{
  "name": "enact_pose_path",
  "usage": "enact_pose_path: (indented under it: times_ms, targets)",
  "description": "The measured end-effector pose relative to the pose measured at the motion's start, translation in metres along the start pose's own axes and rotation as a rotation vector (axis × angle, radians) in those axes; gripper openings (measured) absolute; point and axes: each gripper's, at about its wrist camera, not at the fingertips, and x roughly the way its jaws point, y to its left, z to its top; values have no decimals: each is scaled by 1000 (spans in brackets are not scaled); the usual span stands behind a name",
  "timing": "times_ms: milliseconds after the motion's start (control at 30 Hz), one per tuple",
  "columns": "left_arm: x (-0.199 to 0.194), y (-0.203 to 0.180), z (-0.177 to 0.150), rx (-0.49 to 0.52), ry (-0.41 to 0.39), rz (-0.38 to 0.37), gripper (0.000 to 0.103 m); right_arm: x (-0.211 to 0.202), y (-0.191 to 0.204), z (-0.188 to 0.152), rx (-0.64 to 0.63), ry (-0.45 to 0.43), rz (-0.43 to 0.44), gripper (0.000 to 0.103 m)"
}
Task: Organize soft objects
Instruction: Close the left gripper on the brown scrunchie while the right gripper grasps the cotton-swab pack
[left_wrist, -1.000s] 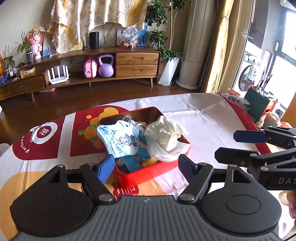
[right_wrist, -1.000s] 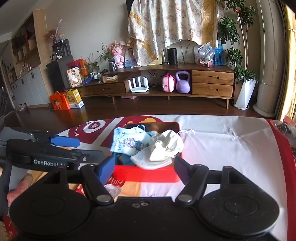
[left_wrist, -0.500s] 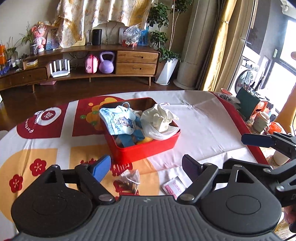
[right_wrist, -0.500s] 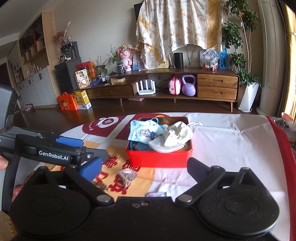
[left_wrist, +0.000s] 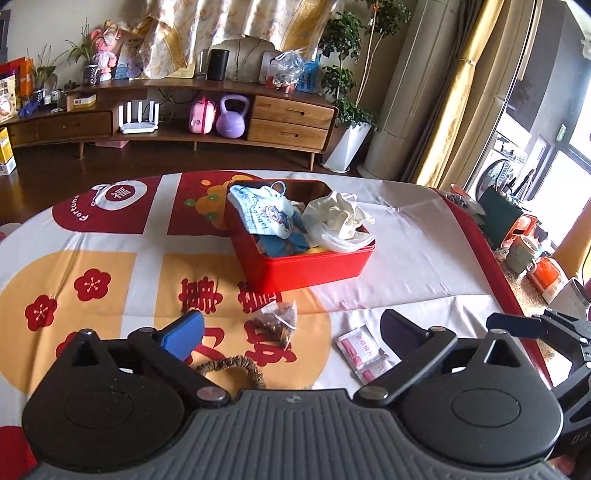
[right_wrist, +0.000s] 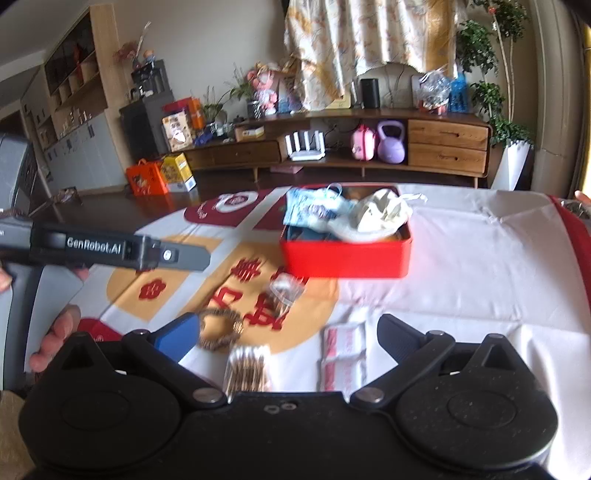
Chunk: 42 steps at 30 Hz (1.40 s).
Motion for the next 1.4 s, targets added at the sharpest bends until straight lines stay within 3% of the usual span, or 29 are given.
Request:
enact_pose_path:
  times_ms: [300, 733, 933, 1100, 1267, 1400]
  targets:
    - [10, 12, -31, -39, 15, 21, 103, 8, 15, -37, -5, 55, 0, 102]
    - [55, 20, -68, 13, 99, 150, 103, 42, 45, -56, -114, 140, 51, 92]
    - [73, 27, -72, 34, 105, 193, 103, 66, 48, -61, -139, 193, 53, 89]
    - [79, 17, -77, 129, 63, 227, 103, 82, 51, -63, -167, 220, 53, 79]
    - [84, 21, -76, 117, 47, 216, 102, 95, 53, -66, -186, 245, 46, 72]
    - [88, 24, -77, 110, 60, 207, 84, 101, 55, -67, -196, 256, 44, 66]
